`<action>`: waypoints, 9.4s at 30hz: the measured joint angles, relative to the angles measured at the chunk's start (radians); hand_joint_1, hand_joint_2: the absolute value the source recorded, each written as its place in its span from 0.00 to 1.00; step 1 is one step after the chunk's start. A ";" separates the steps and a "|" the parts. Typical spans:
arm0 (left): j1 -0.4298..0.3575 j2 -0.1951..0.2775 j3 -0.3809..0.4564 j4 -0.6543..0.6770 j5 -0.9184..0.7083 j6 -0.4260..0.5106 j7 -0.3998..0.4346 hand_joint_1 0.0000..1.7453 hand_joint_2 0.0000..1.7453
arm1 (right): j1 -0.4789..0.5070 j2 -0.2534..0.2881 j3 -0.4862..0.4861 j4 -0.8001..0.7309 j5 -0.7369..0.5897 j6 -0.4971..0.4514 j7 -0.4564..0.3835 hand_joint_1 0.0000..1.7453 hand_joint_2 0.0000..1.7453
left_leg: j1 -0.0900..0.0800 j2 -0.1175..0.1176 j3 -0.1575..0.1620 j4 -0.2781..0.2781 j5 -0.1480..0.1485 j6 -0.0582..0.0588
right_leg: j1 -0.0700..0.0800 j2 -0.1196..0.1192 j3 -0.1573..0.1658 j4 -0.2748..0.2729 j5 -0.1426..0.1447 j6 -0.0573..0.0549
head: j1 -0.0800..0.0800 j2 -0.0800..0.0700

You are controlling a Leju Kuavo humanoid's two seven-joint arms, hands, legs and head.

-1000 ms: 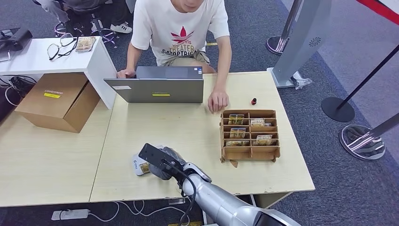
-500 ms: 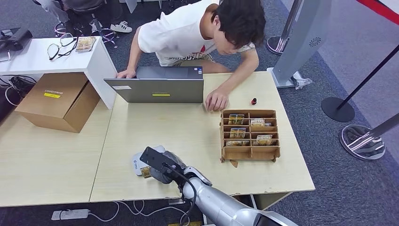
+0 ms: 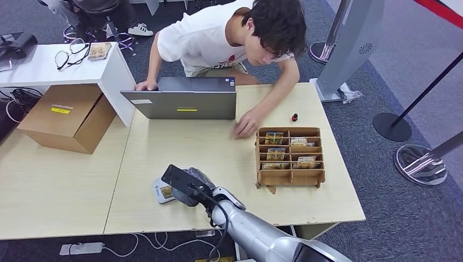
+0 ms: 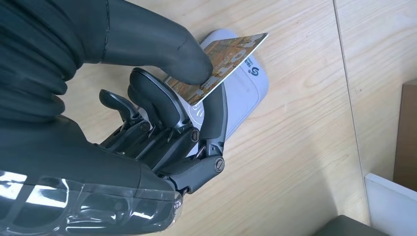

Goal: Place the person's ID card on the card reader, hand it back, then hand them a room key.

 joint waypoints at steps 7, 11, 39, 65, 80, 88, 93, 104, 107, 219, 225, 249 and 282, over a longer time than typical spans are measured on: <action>0.000 0.002 -0.001 0.000 0.002 0.000 0.000 0.00 0.00 | -0.006 0.000 0.000 -0.003 0.006 -0.008 0.011 1.00 1.00 | 0.000 0.000 0.000 0.000 0.000 0.000 | 0.000 0.000 0.000 0.000 0.000 0.000 | 0.000 0.000; 0.000 0.003 -0.005 0.000 0.001 0.001 0.000 0.00 0.00 | -0.006 0.000 0.002 -0.001 0.013 -0.019 0.028 1.00 1.00 | 0.000 0.000 0.000 0.000 0.000 0.000 | 0.000 0.000 0.000 0.000 0.000 0.000 | 0.000 0.000; 0.005 0.014 -0.025 0.000 0.013 0.001 -0.002 0.00 0.00 | -0.007 0.000 0.008 0.057 0.022 -0.057 0.097 1.00 1.00 | 0.000 0.000 0.000 0.000 0.000 0.000 | 0.000 0.000 0.000 0.000 0.000 0.000 | 0.000 0.000; 0.014 0.015 -0.026 0.000 0.027 0.000 0.009 0.00 0.00 | -0.007 -0.001 0.008 0.065 0.049 -0.031 0.095 1.00 1.00 | 0.000 0.000 0.000 0.000 0.000 0.000 | 0.000 0.000 0.000 0.000 0.000 0.000 | 0.000 0.000; 0.014 0.018 -0.026 0.000 0.050 0.001 0.009 0.00 0.00 | -0.014 -0.008 -0.051 -0.007 0.009 0.054 -0.015 1.00 1.00 | 0.000 0.000 0.000 0.000 0.000 0.000 | 0.000 0.000 0.000 0.000 0.000 0.000 | 0.000 0.000; 0.014 0.021 -0.026 0.000 0.057 0.010 0.009 0.00 0.00 | -0.027 -0.025 -0.102 -0.121 0.000 0.102 -0.049 1.00 1.00 | 0.000 0.000 0.000 0.000 0.000 0.000 | 0.000 0.000 0.000 0.000 0.000 0.000 | 0.000 0.000; 0.014 0.023 -0.026 0.000 0.066 0.017 0.009 0.00 0.00 | -0.033 -0.039 -0.138 -0.204 -0.001 0.111 -0.050 1.00 1.00 | 0.000 0.000 0.000 0.000 0.000 0.000 | 0.000 0.000 0.000 0.000 0.000 0.000 | 0.000 0.000; 0.016 0.025 -0.026 0.000 0.075 0.027 0.009 0.00 0.00 | -0.038 -0.059 -0.209 -0.265 -0.018 0.089 -0.081 1.00 1.00 | 0.000 0.000 0.000 0.000 0.000 0.000 | 0.000 0.000 0.000 0.000 0.000 0.000 | 0.000 0.000; 0.018 0.026 -0.025 0.000 0.080 0.029 0.008 0.00 0.00 | -0.039 -0.068 -0.237 -0.292 -0.026 0.079 -0.087 1.00 1.00 | 0.000 0.000 0.000 0.000 0.000 0.000 | 0.000 0.000 0.000 0.000 0.000 0.000 | 0.000 0.000; 0.036 0.036 -0.021 0.000 0.099 0.031 -0.015 0.00 0.00 | 0.253 -0.361 -0.565 -0.887 0.499 -0.151 -0.031 0.66 1.00 | 0.000 0.000 -0.001 0.000 -0.001 0.001 | 0.000 0.000 -0.001 -0.001 0.000 0.000 | 0.000 0.000; 0.041 0.041 -0.020 0.000 0.101 0.031 -0.025 0.00 0.00 | 0.281 -0.387 -0.565 -0.889 0.506 -0.158 -0.031 0.65 1.00 | 0.000 0.000 -0.001 0.000 -0.001 0.001 | 0.000 0.000 -0.001 -0.001 0.000 0.000 | 0.000 0.000; 0.052 0.050 -0.014 0.000 0.098 0.040 -0.032 0.00 0.00 | 0.370 -0.419 -0.554 -0.861 0.526 -0.169 -0.025 0.57 1.00 | 0.000 0.000 -0.001 0.000 -0.002 0.000 | 0.000 0.000 -0.001 -0.001 0.000 0.000 | 0.000 0.000; 0.054 0.054 0.004 0.000 0.107 0.043 -0.033 0.00 0.00 | 0.399 -0.500 -0.542 -0.836 0.659 -0.240 0.006 0.61 1.00 | 0.000 0.000 -0.001 0.000 -0.002 0.001 | 0.000 0.000 -0.001 -0.001 -0.001 0.001 | 0.000 0.000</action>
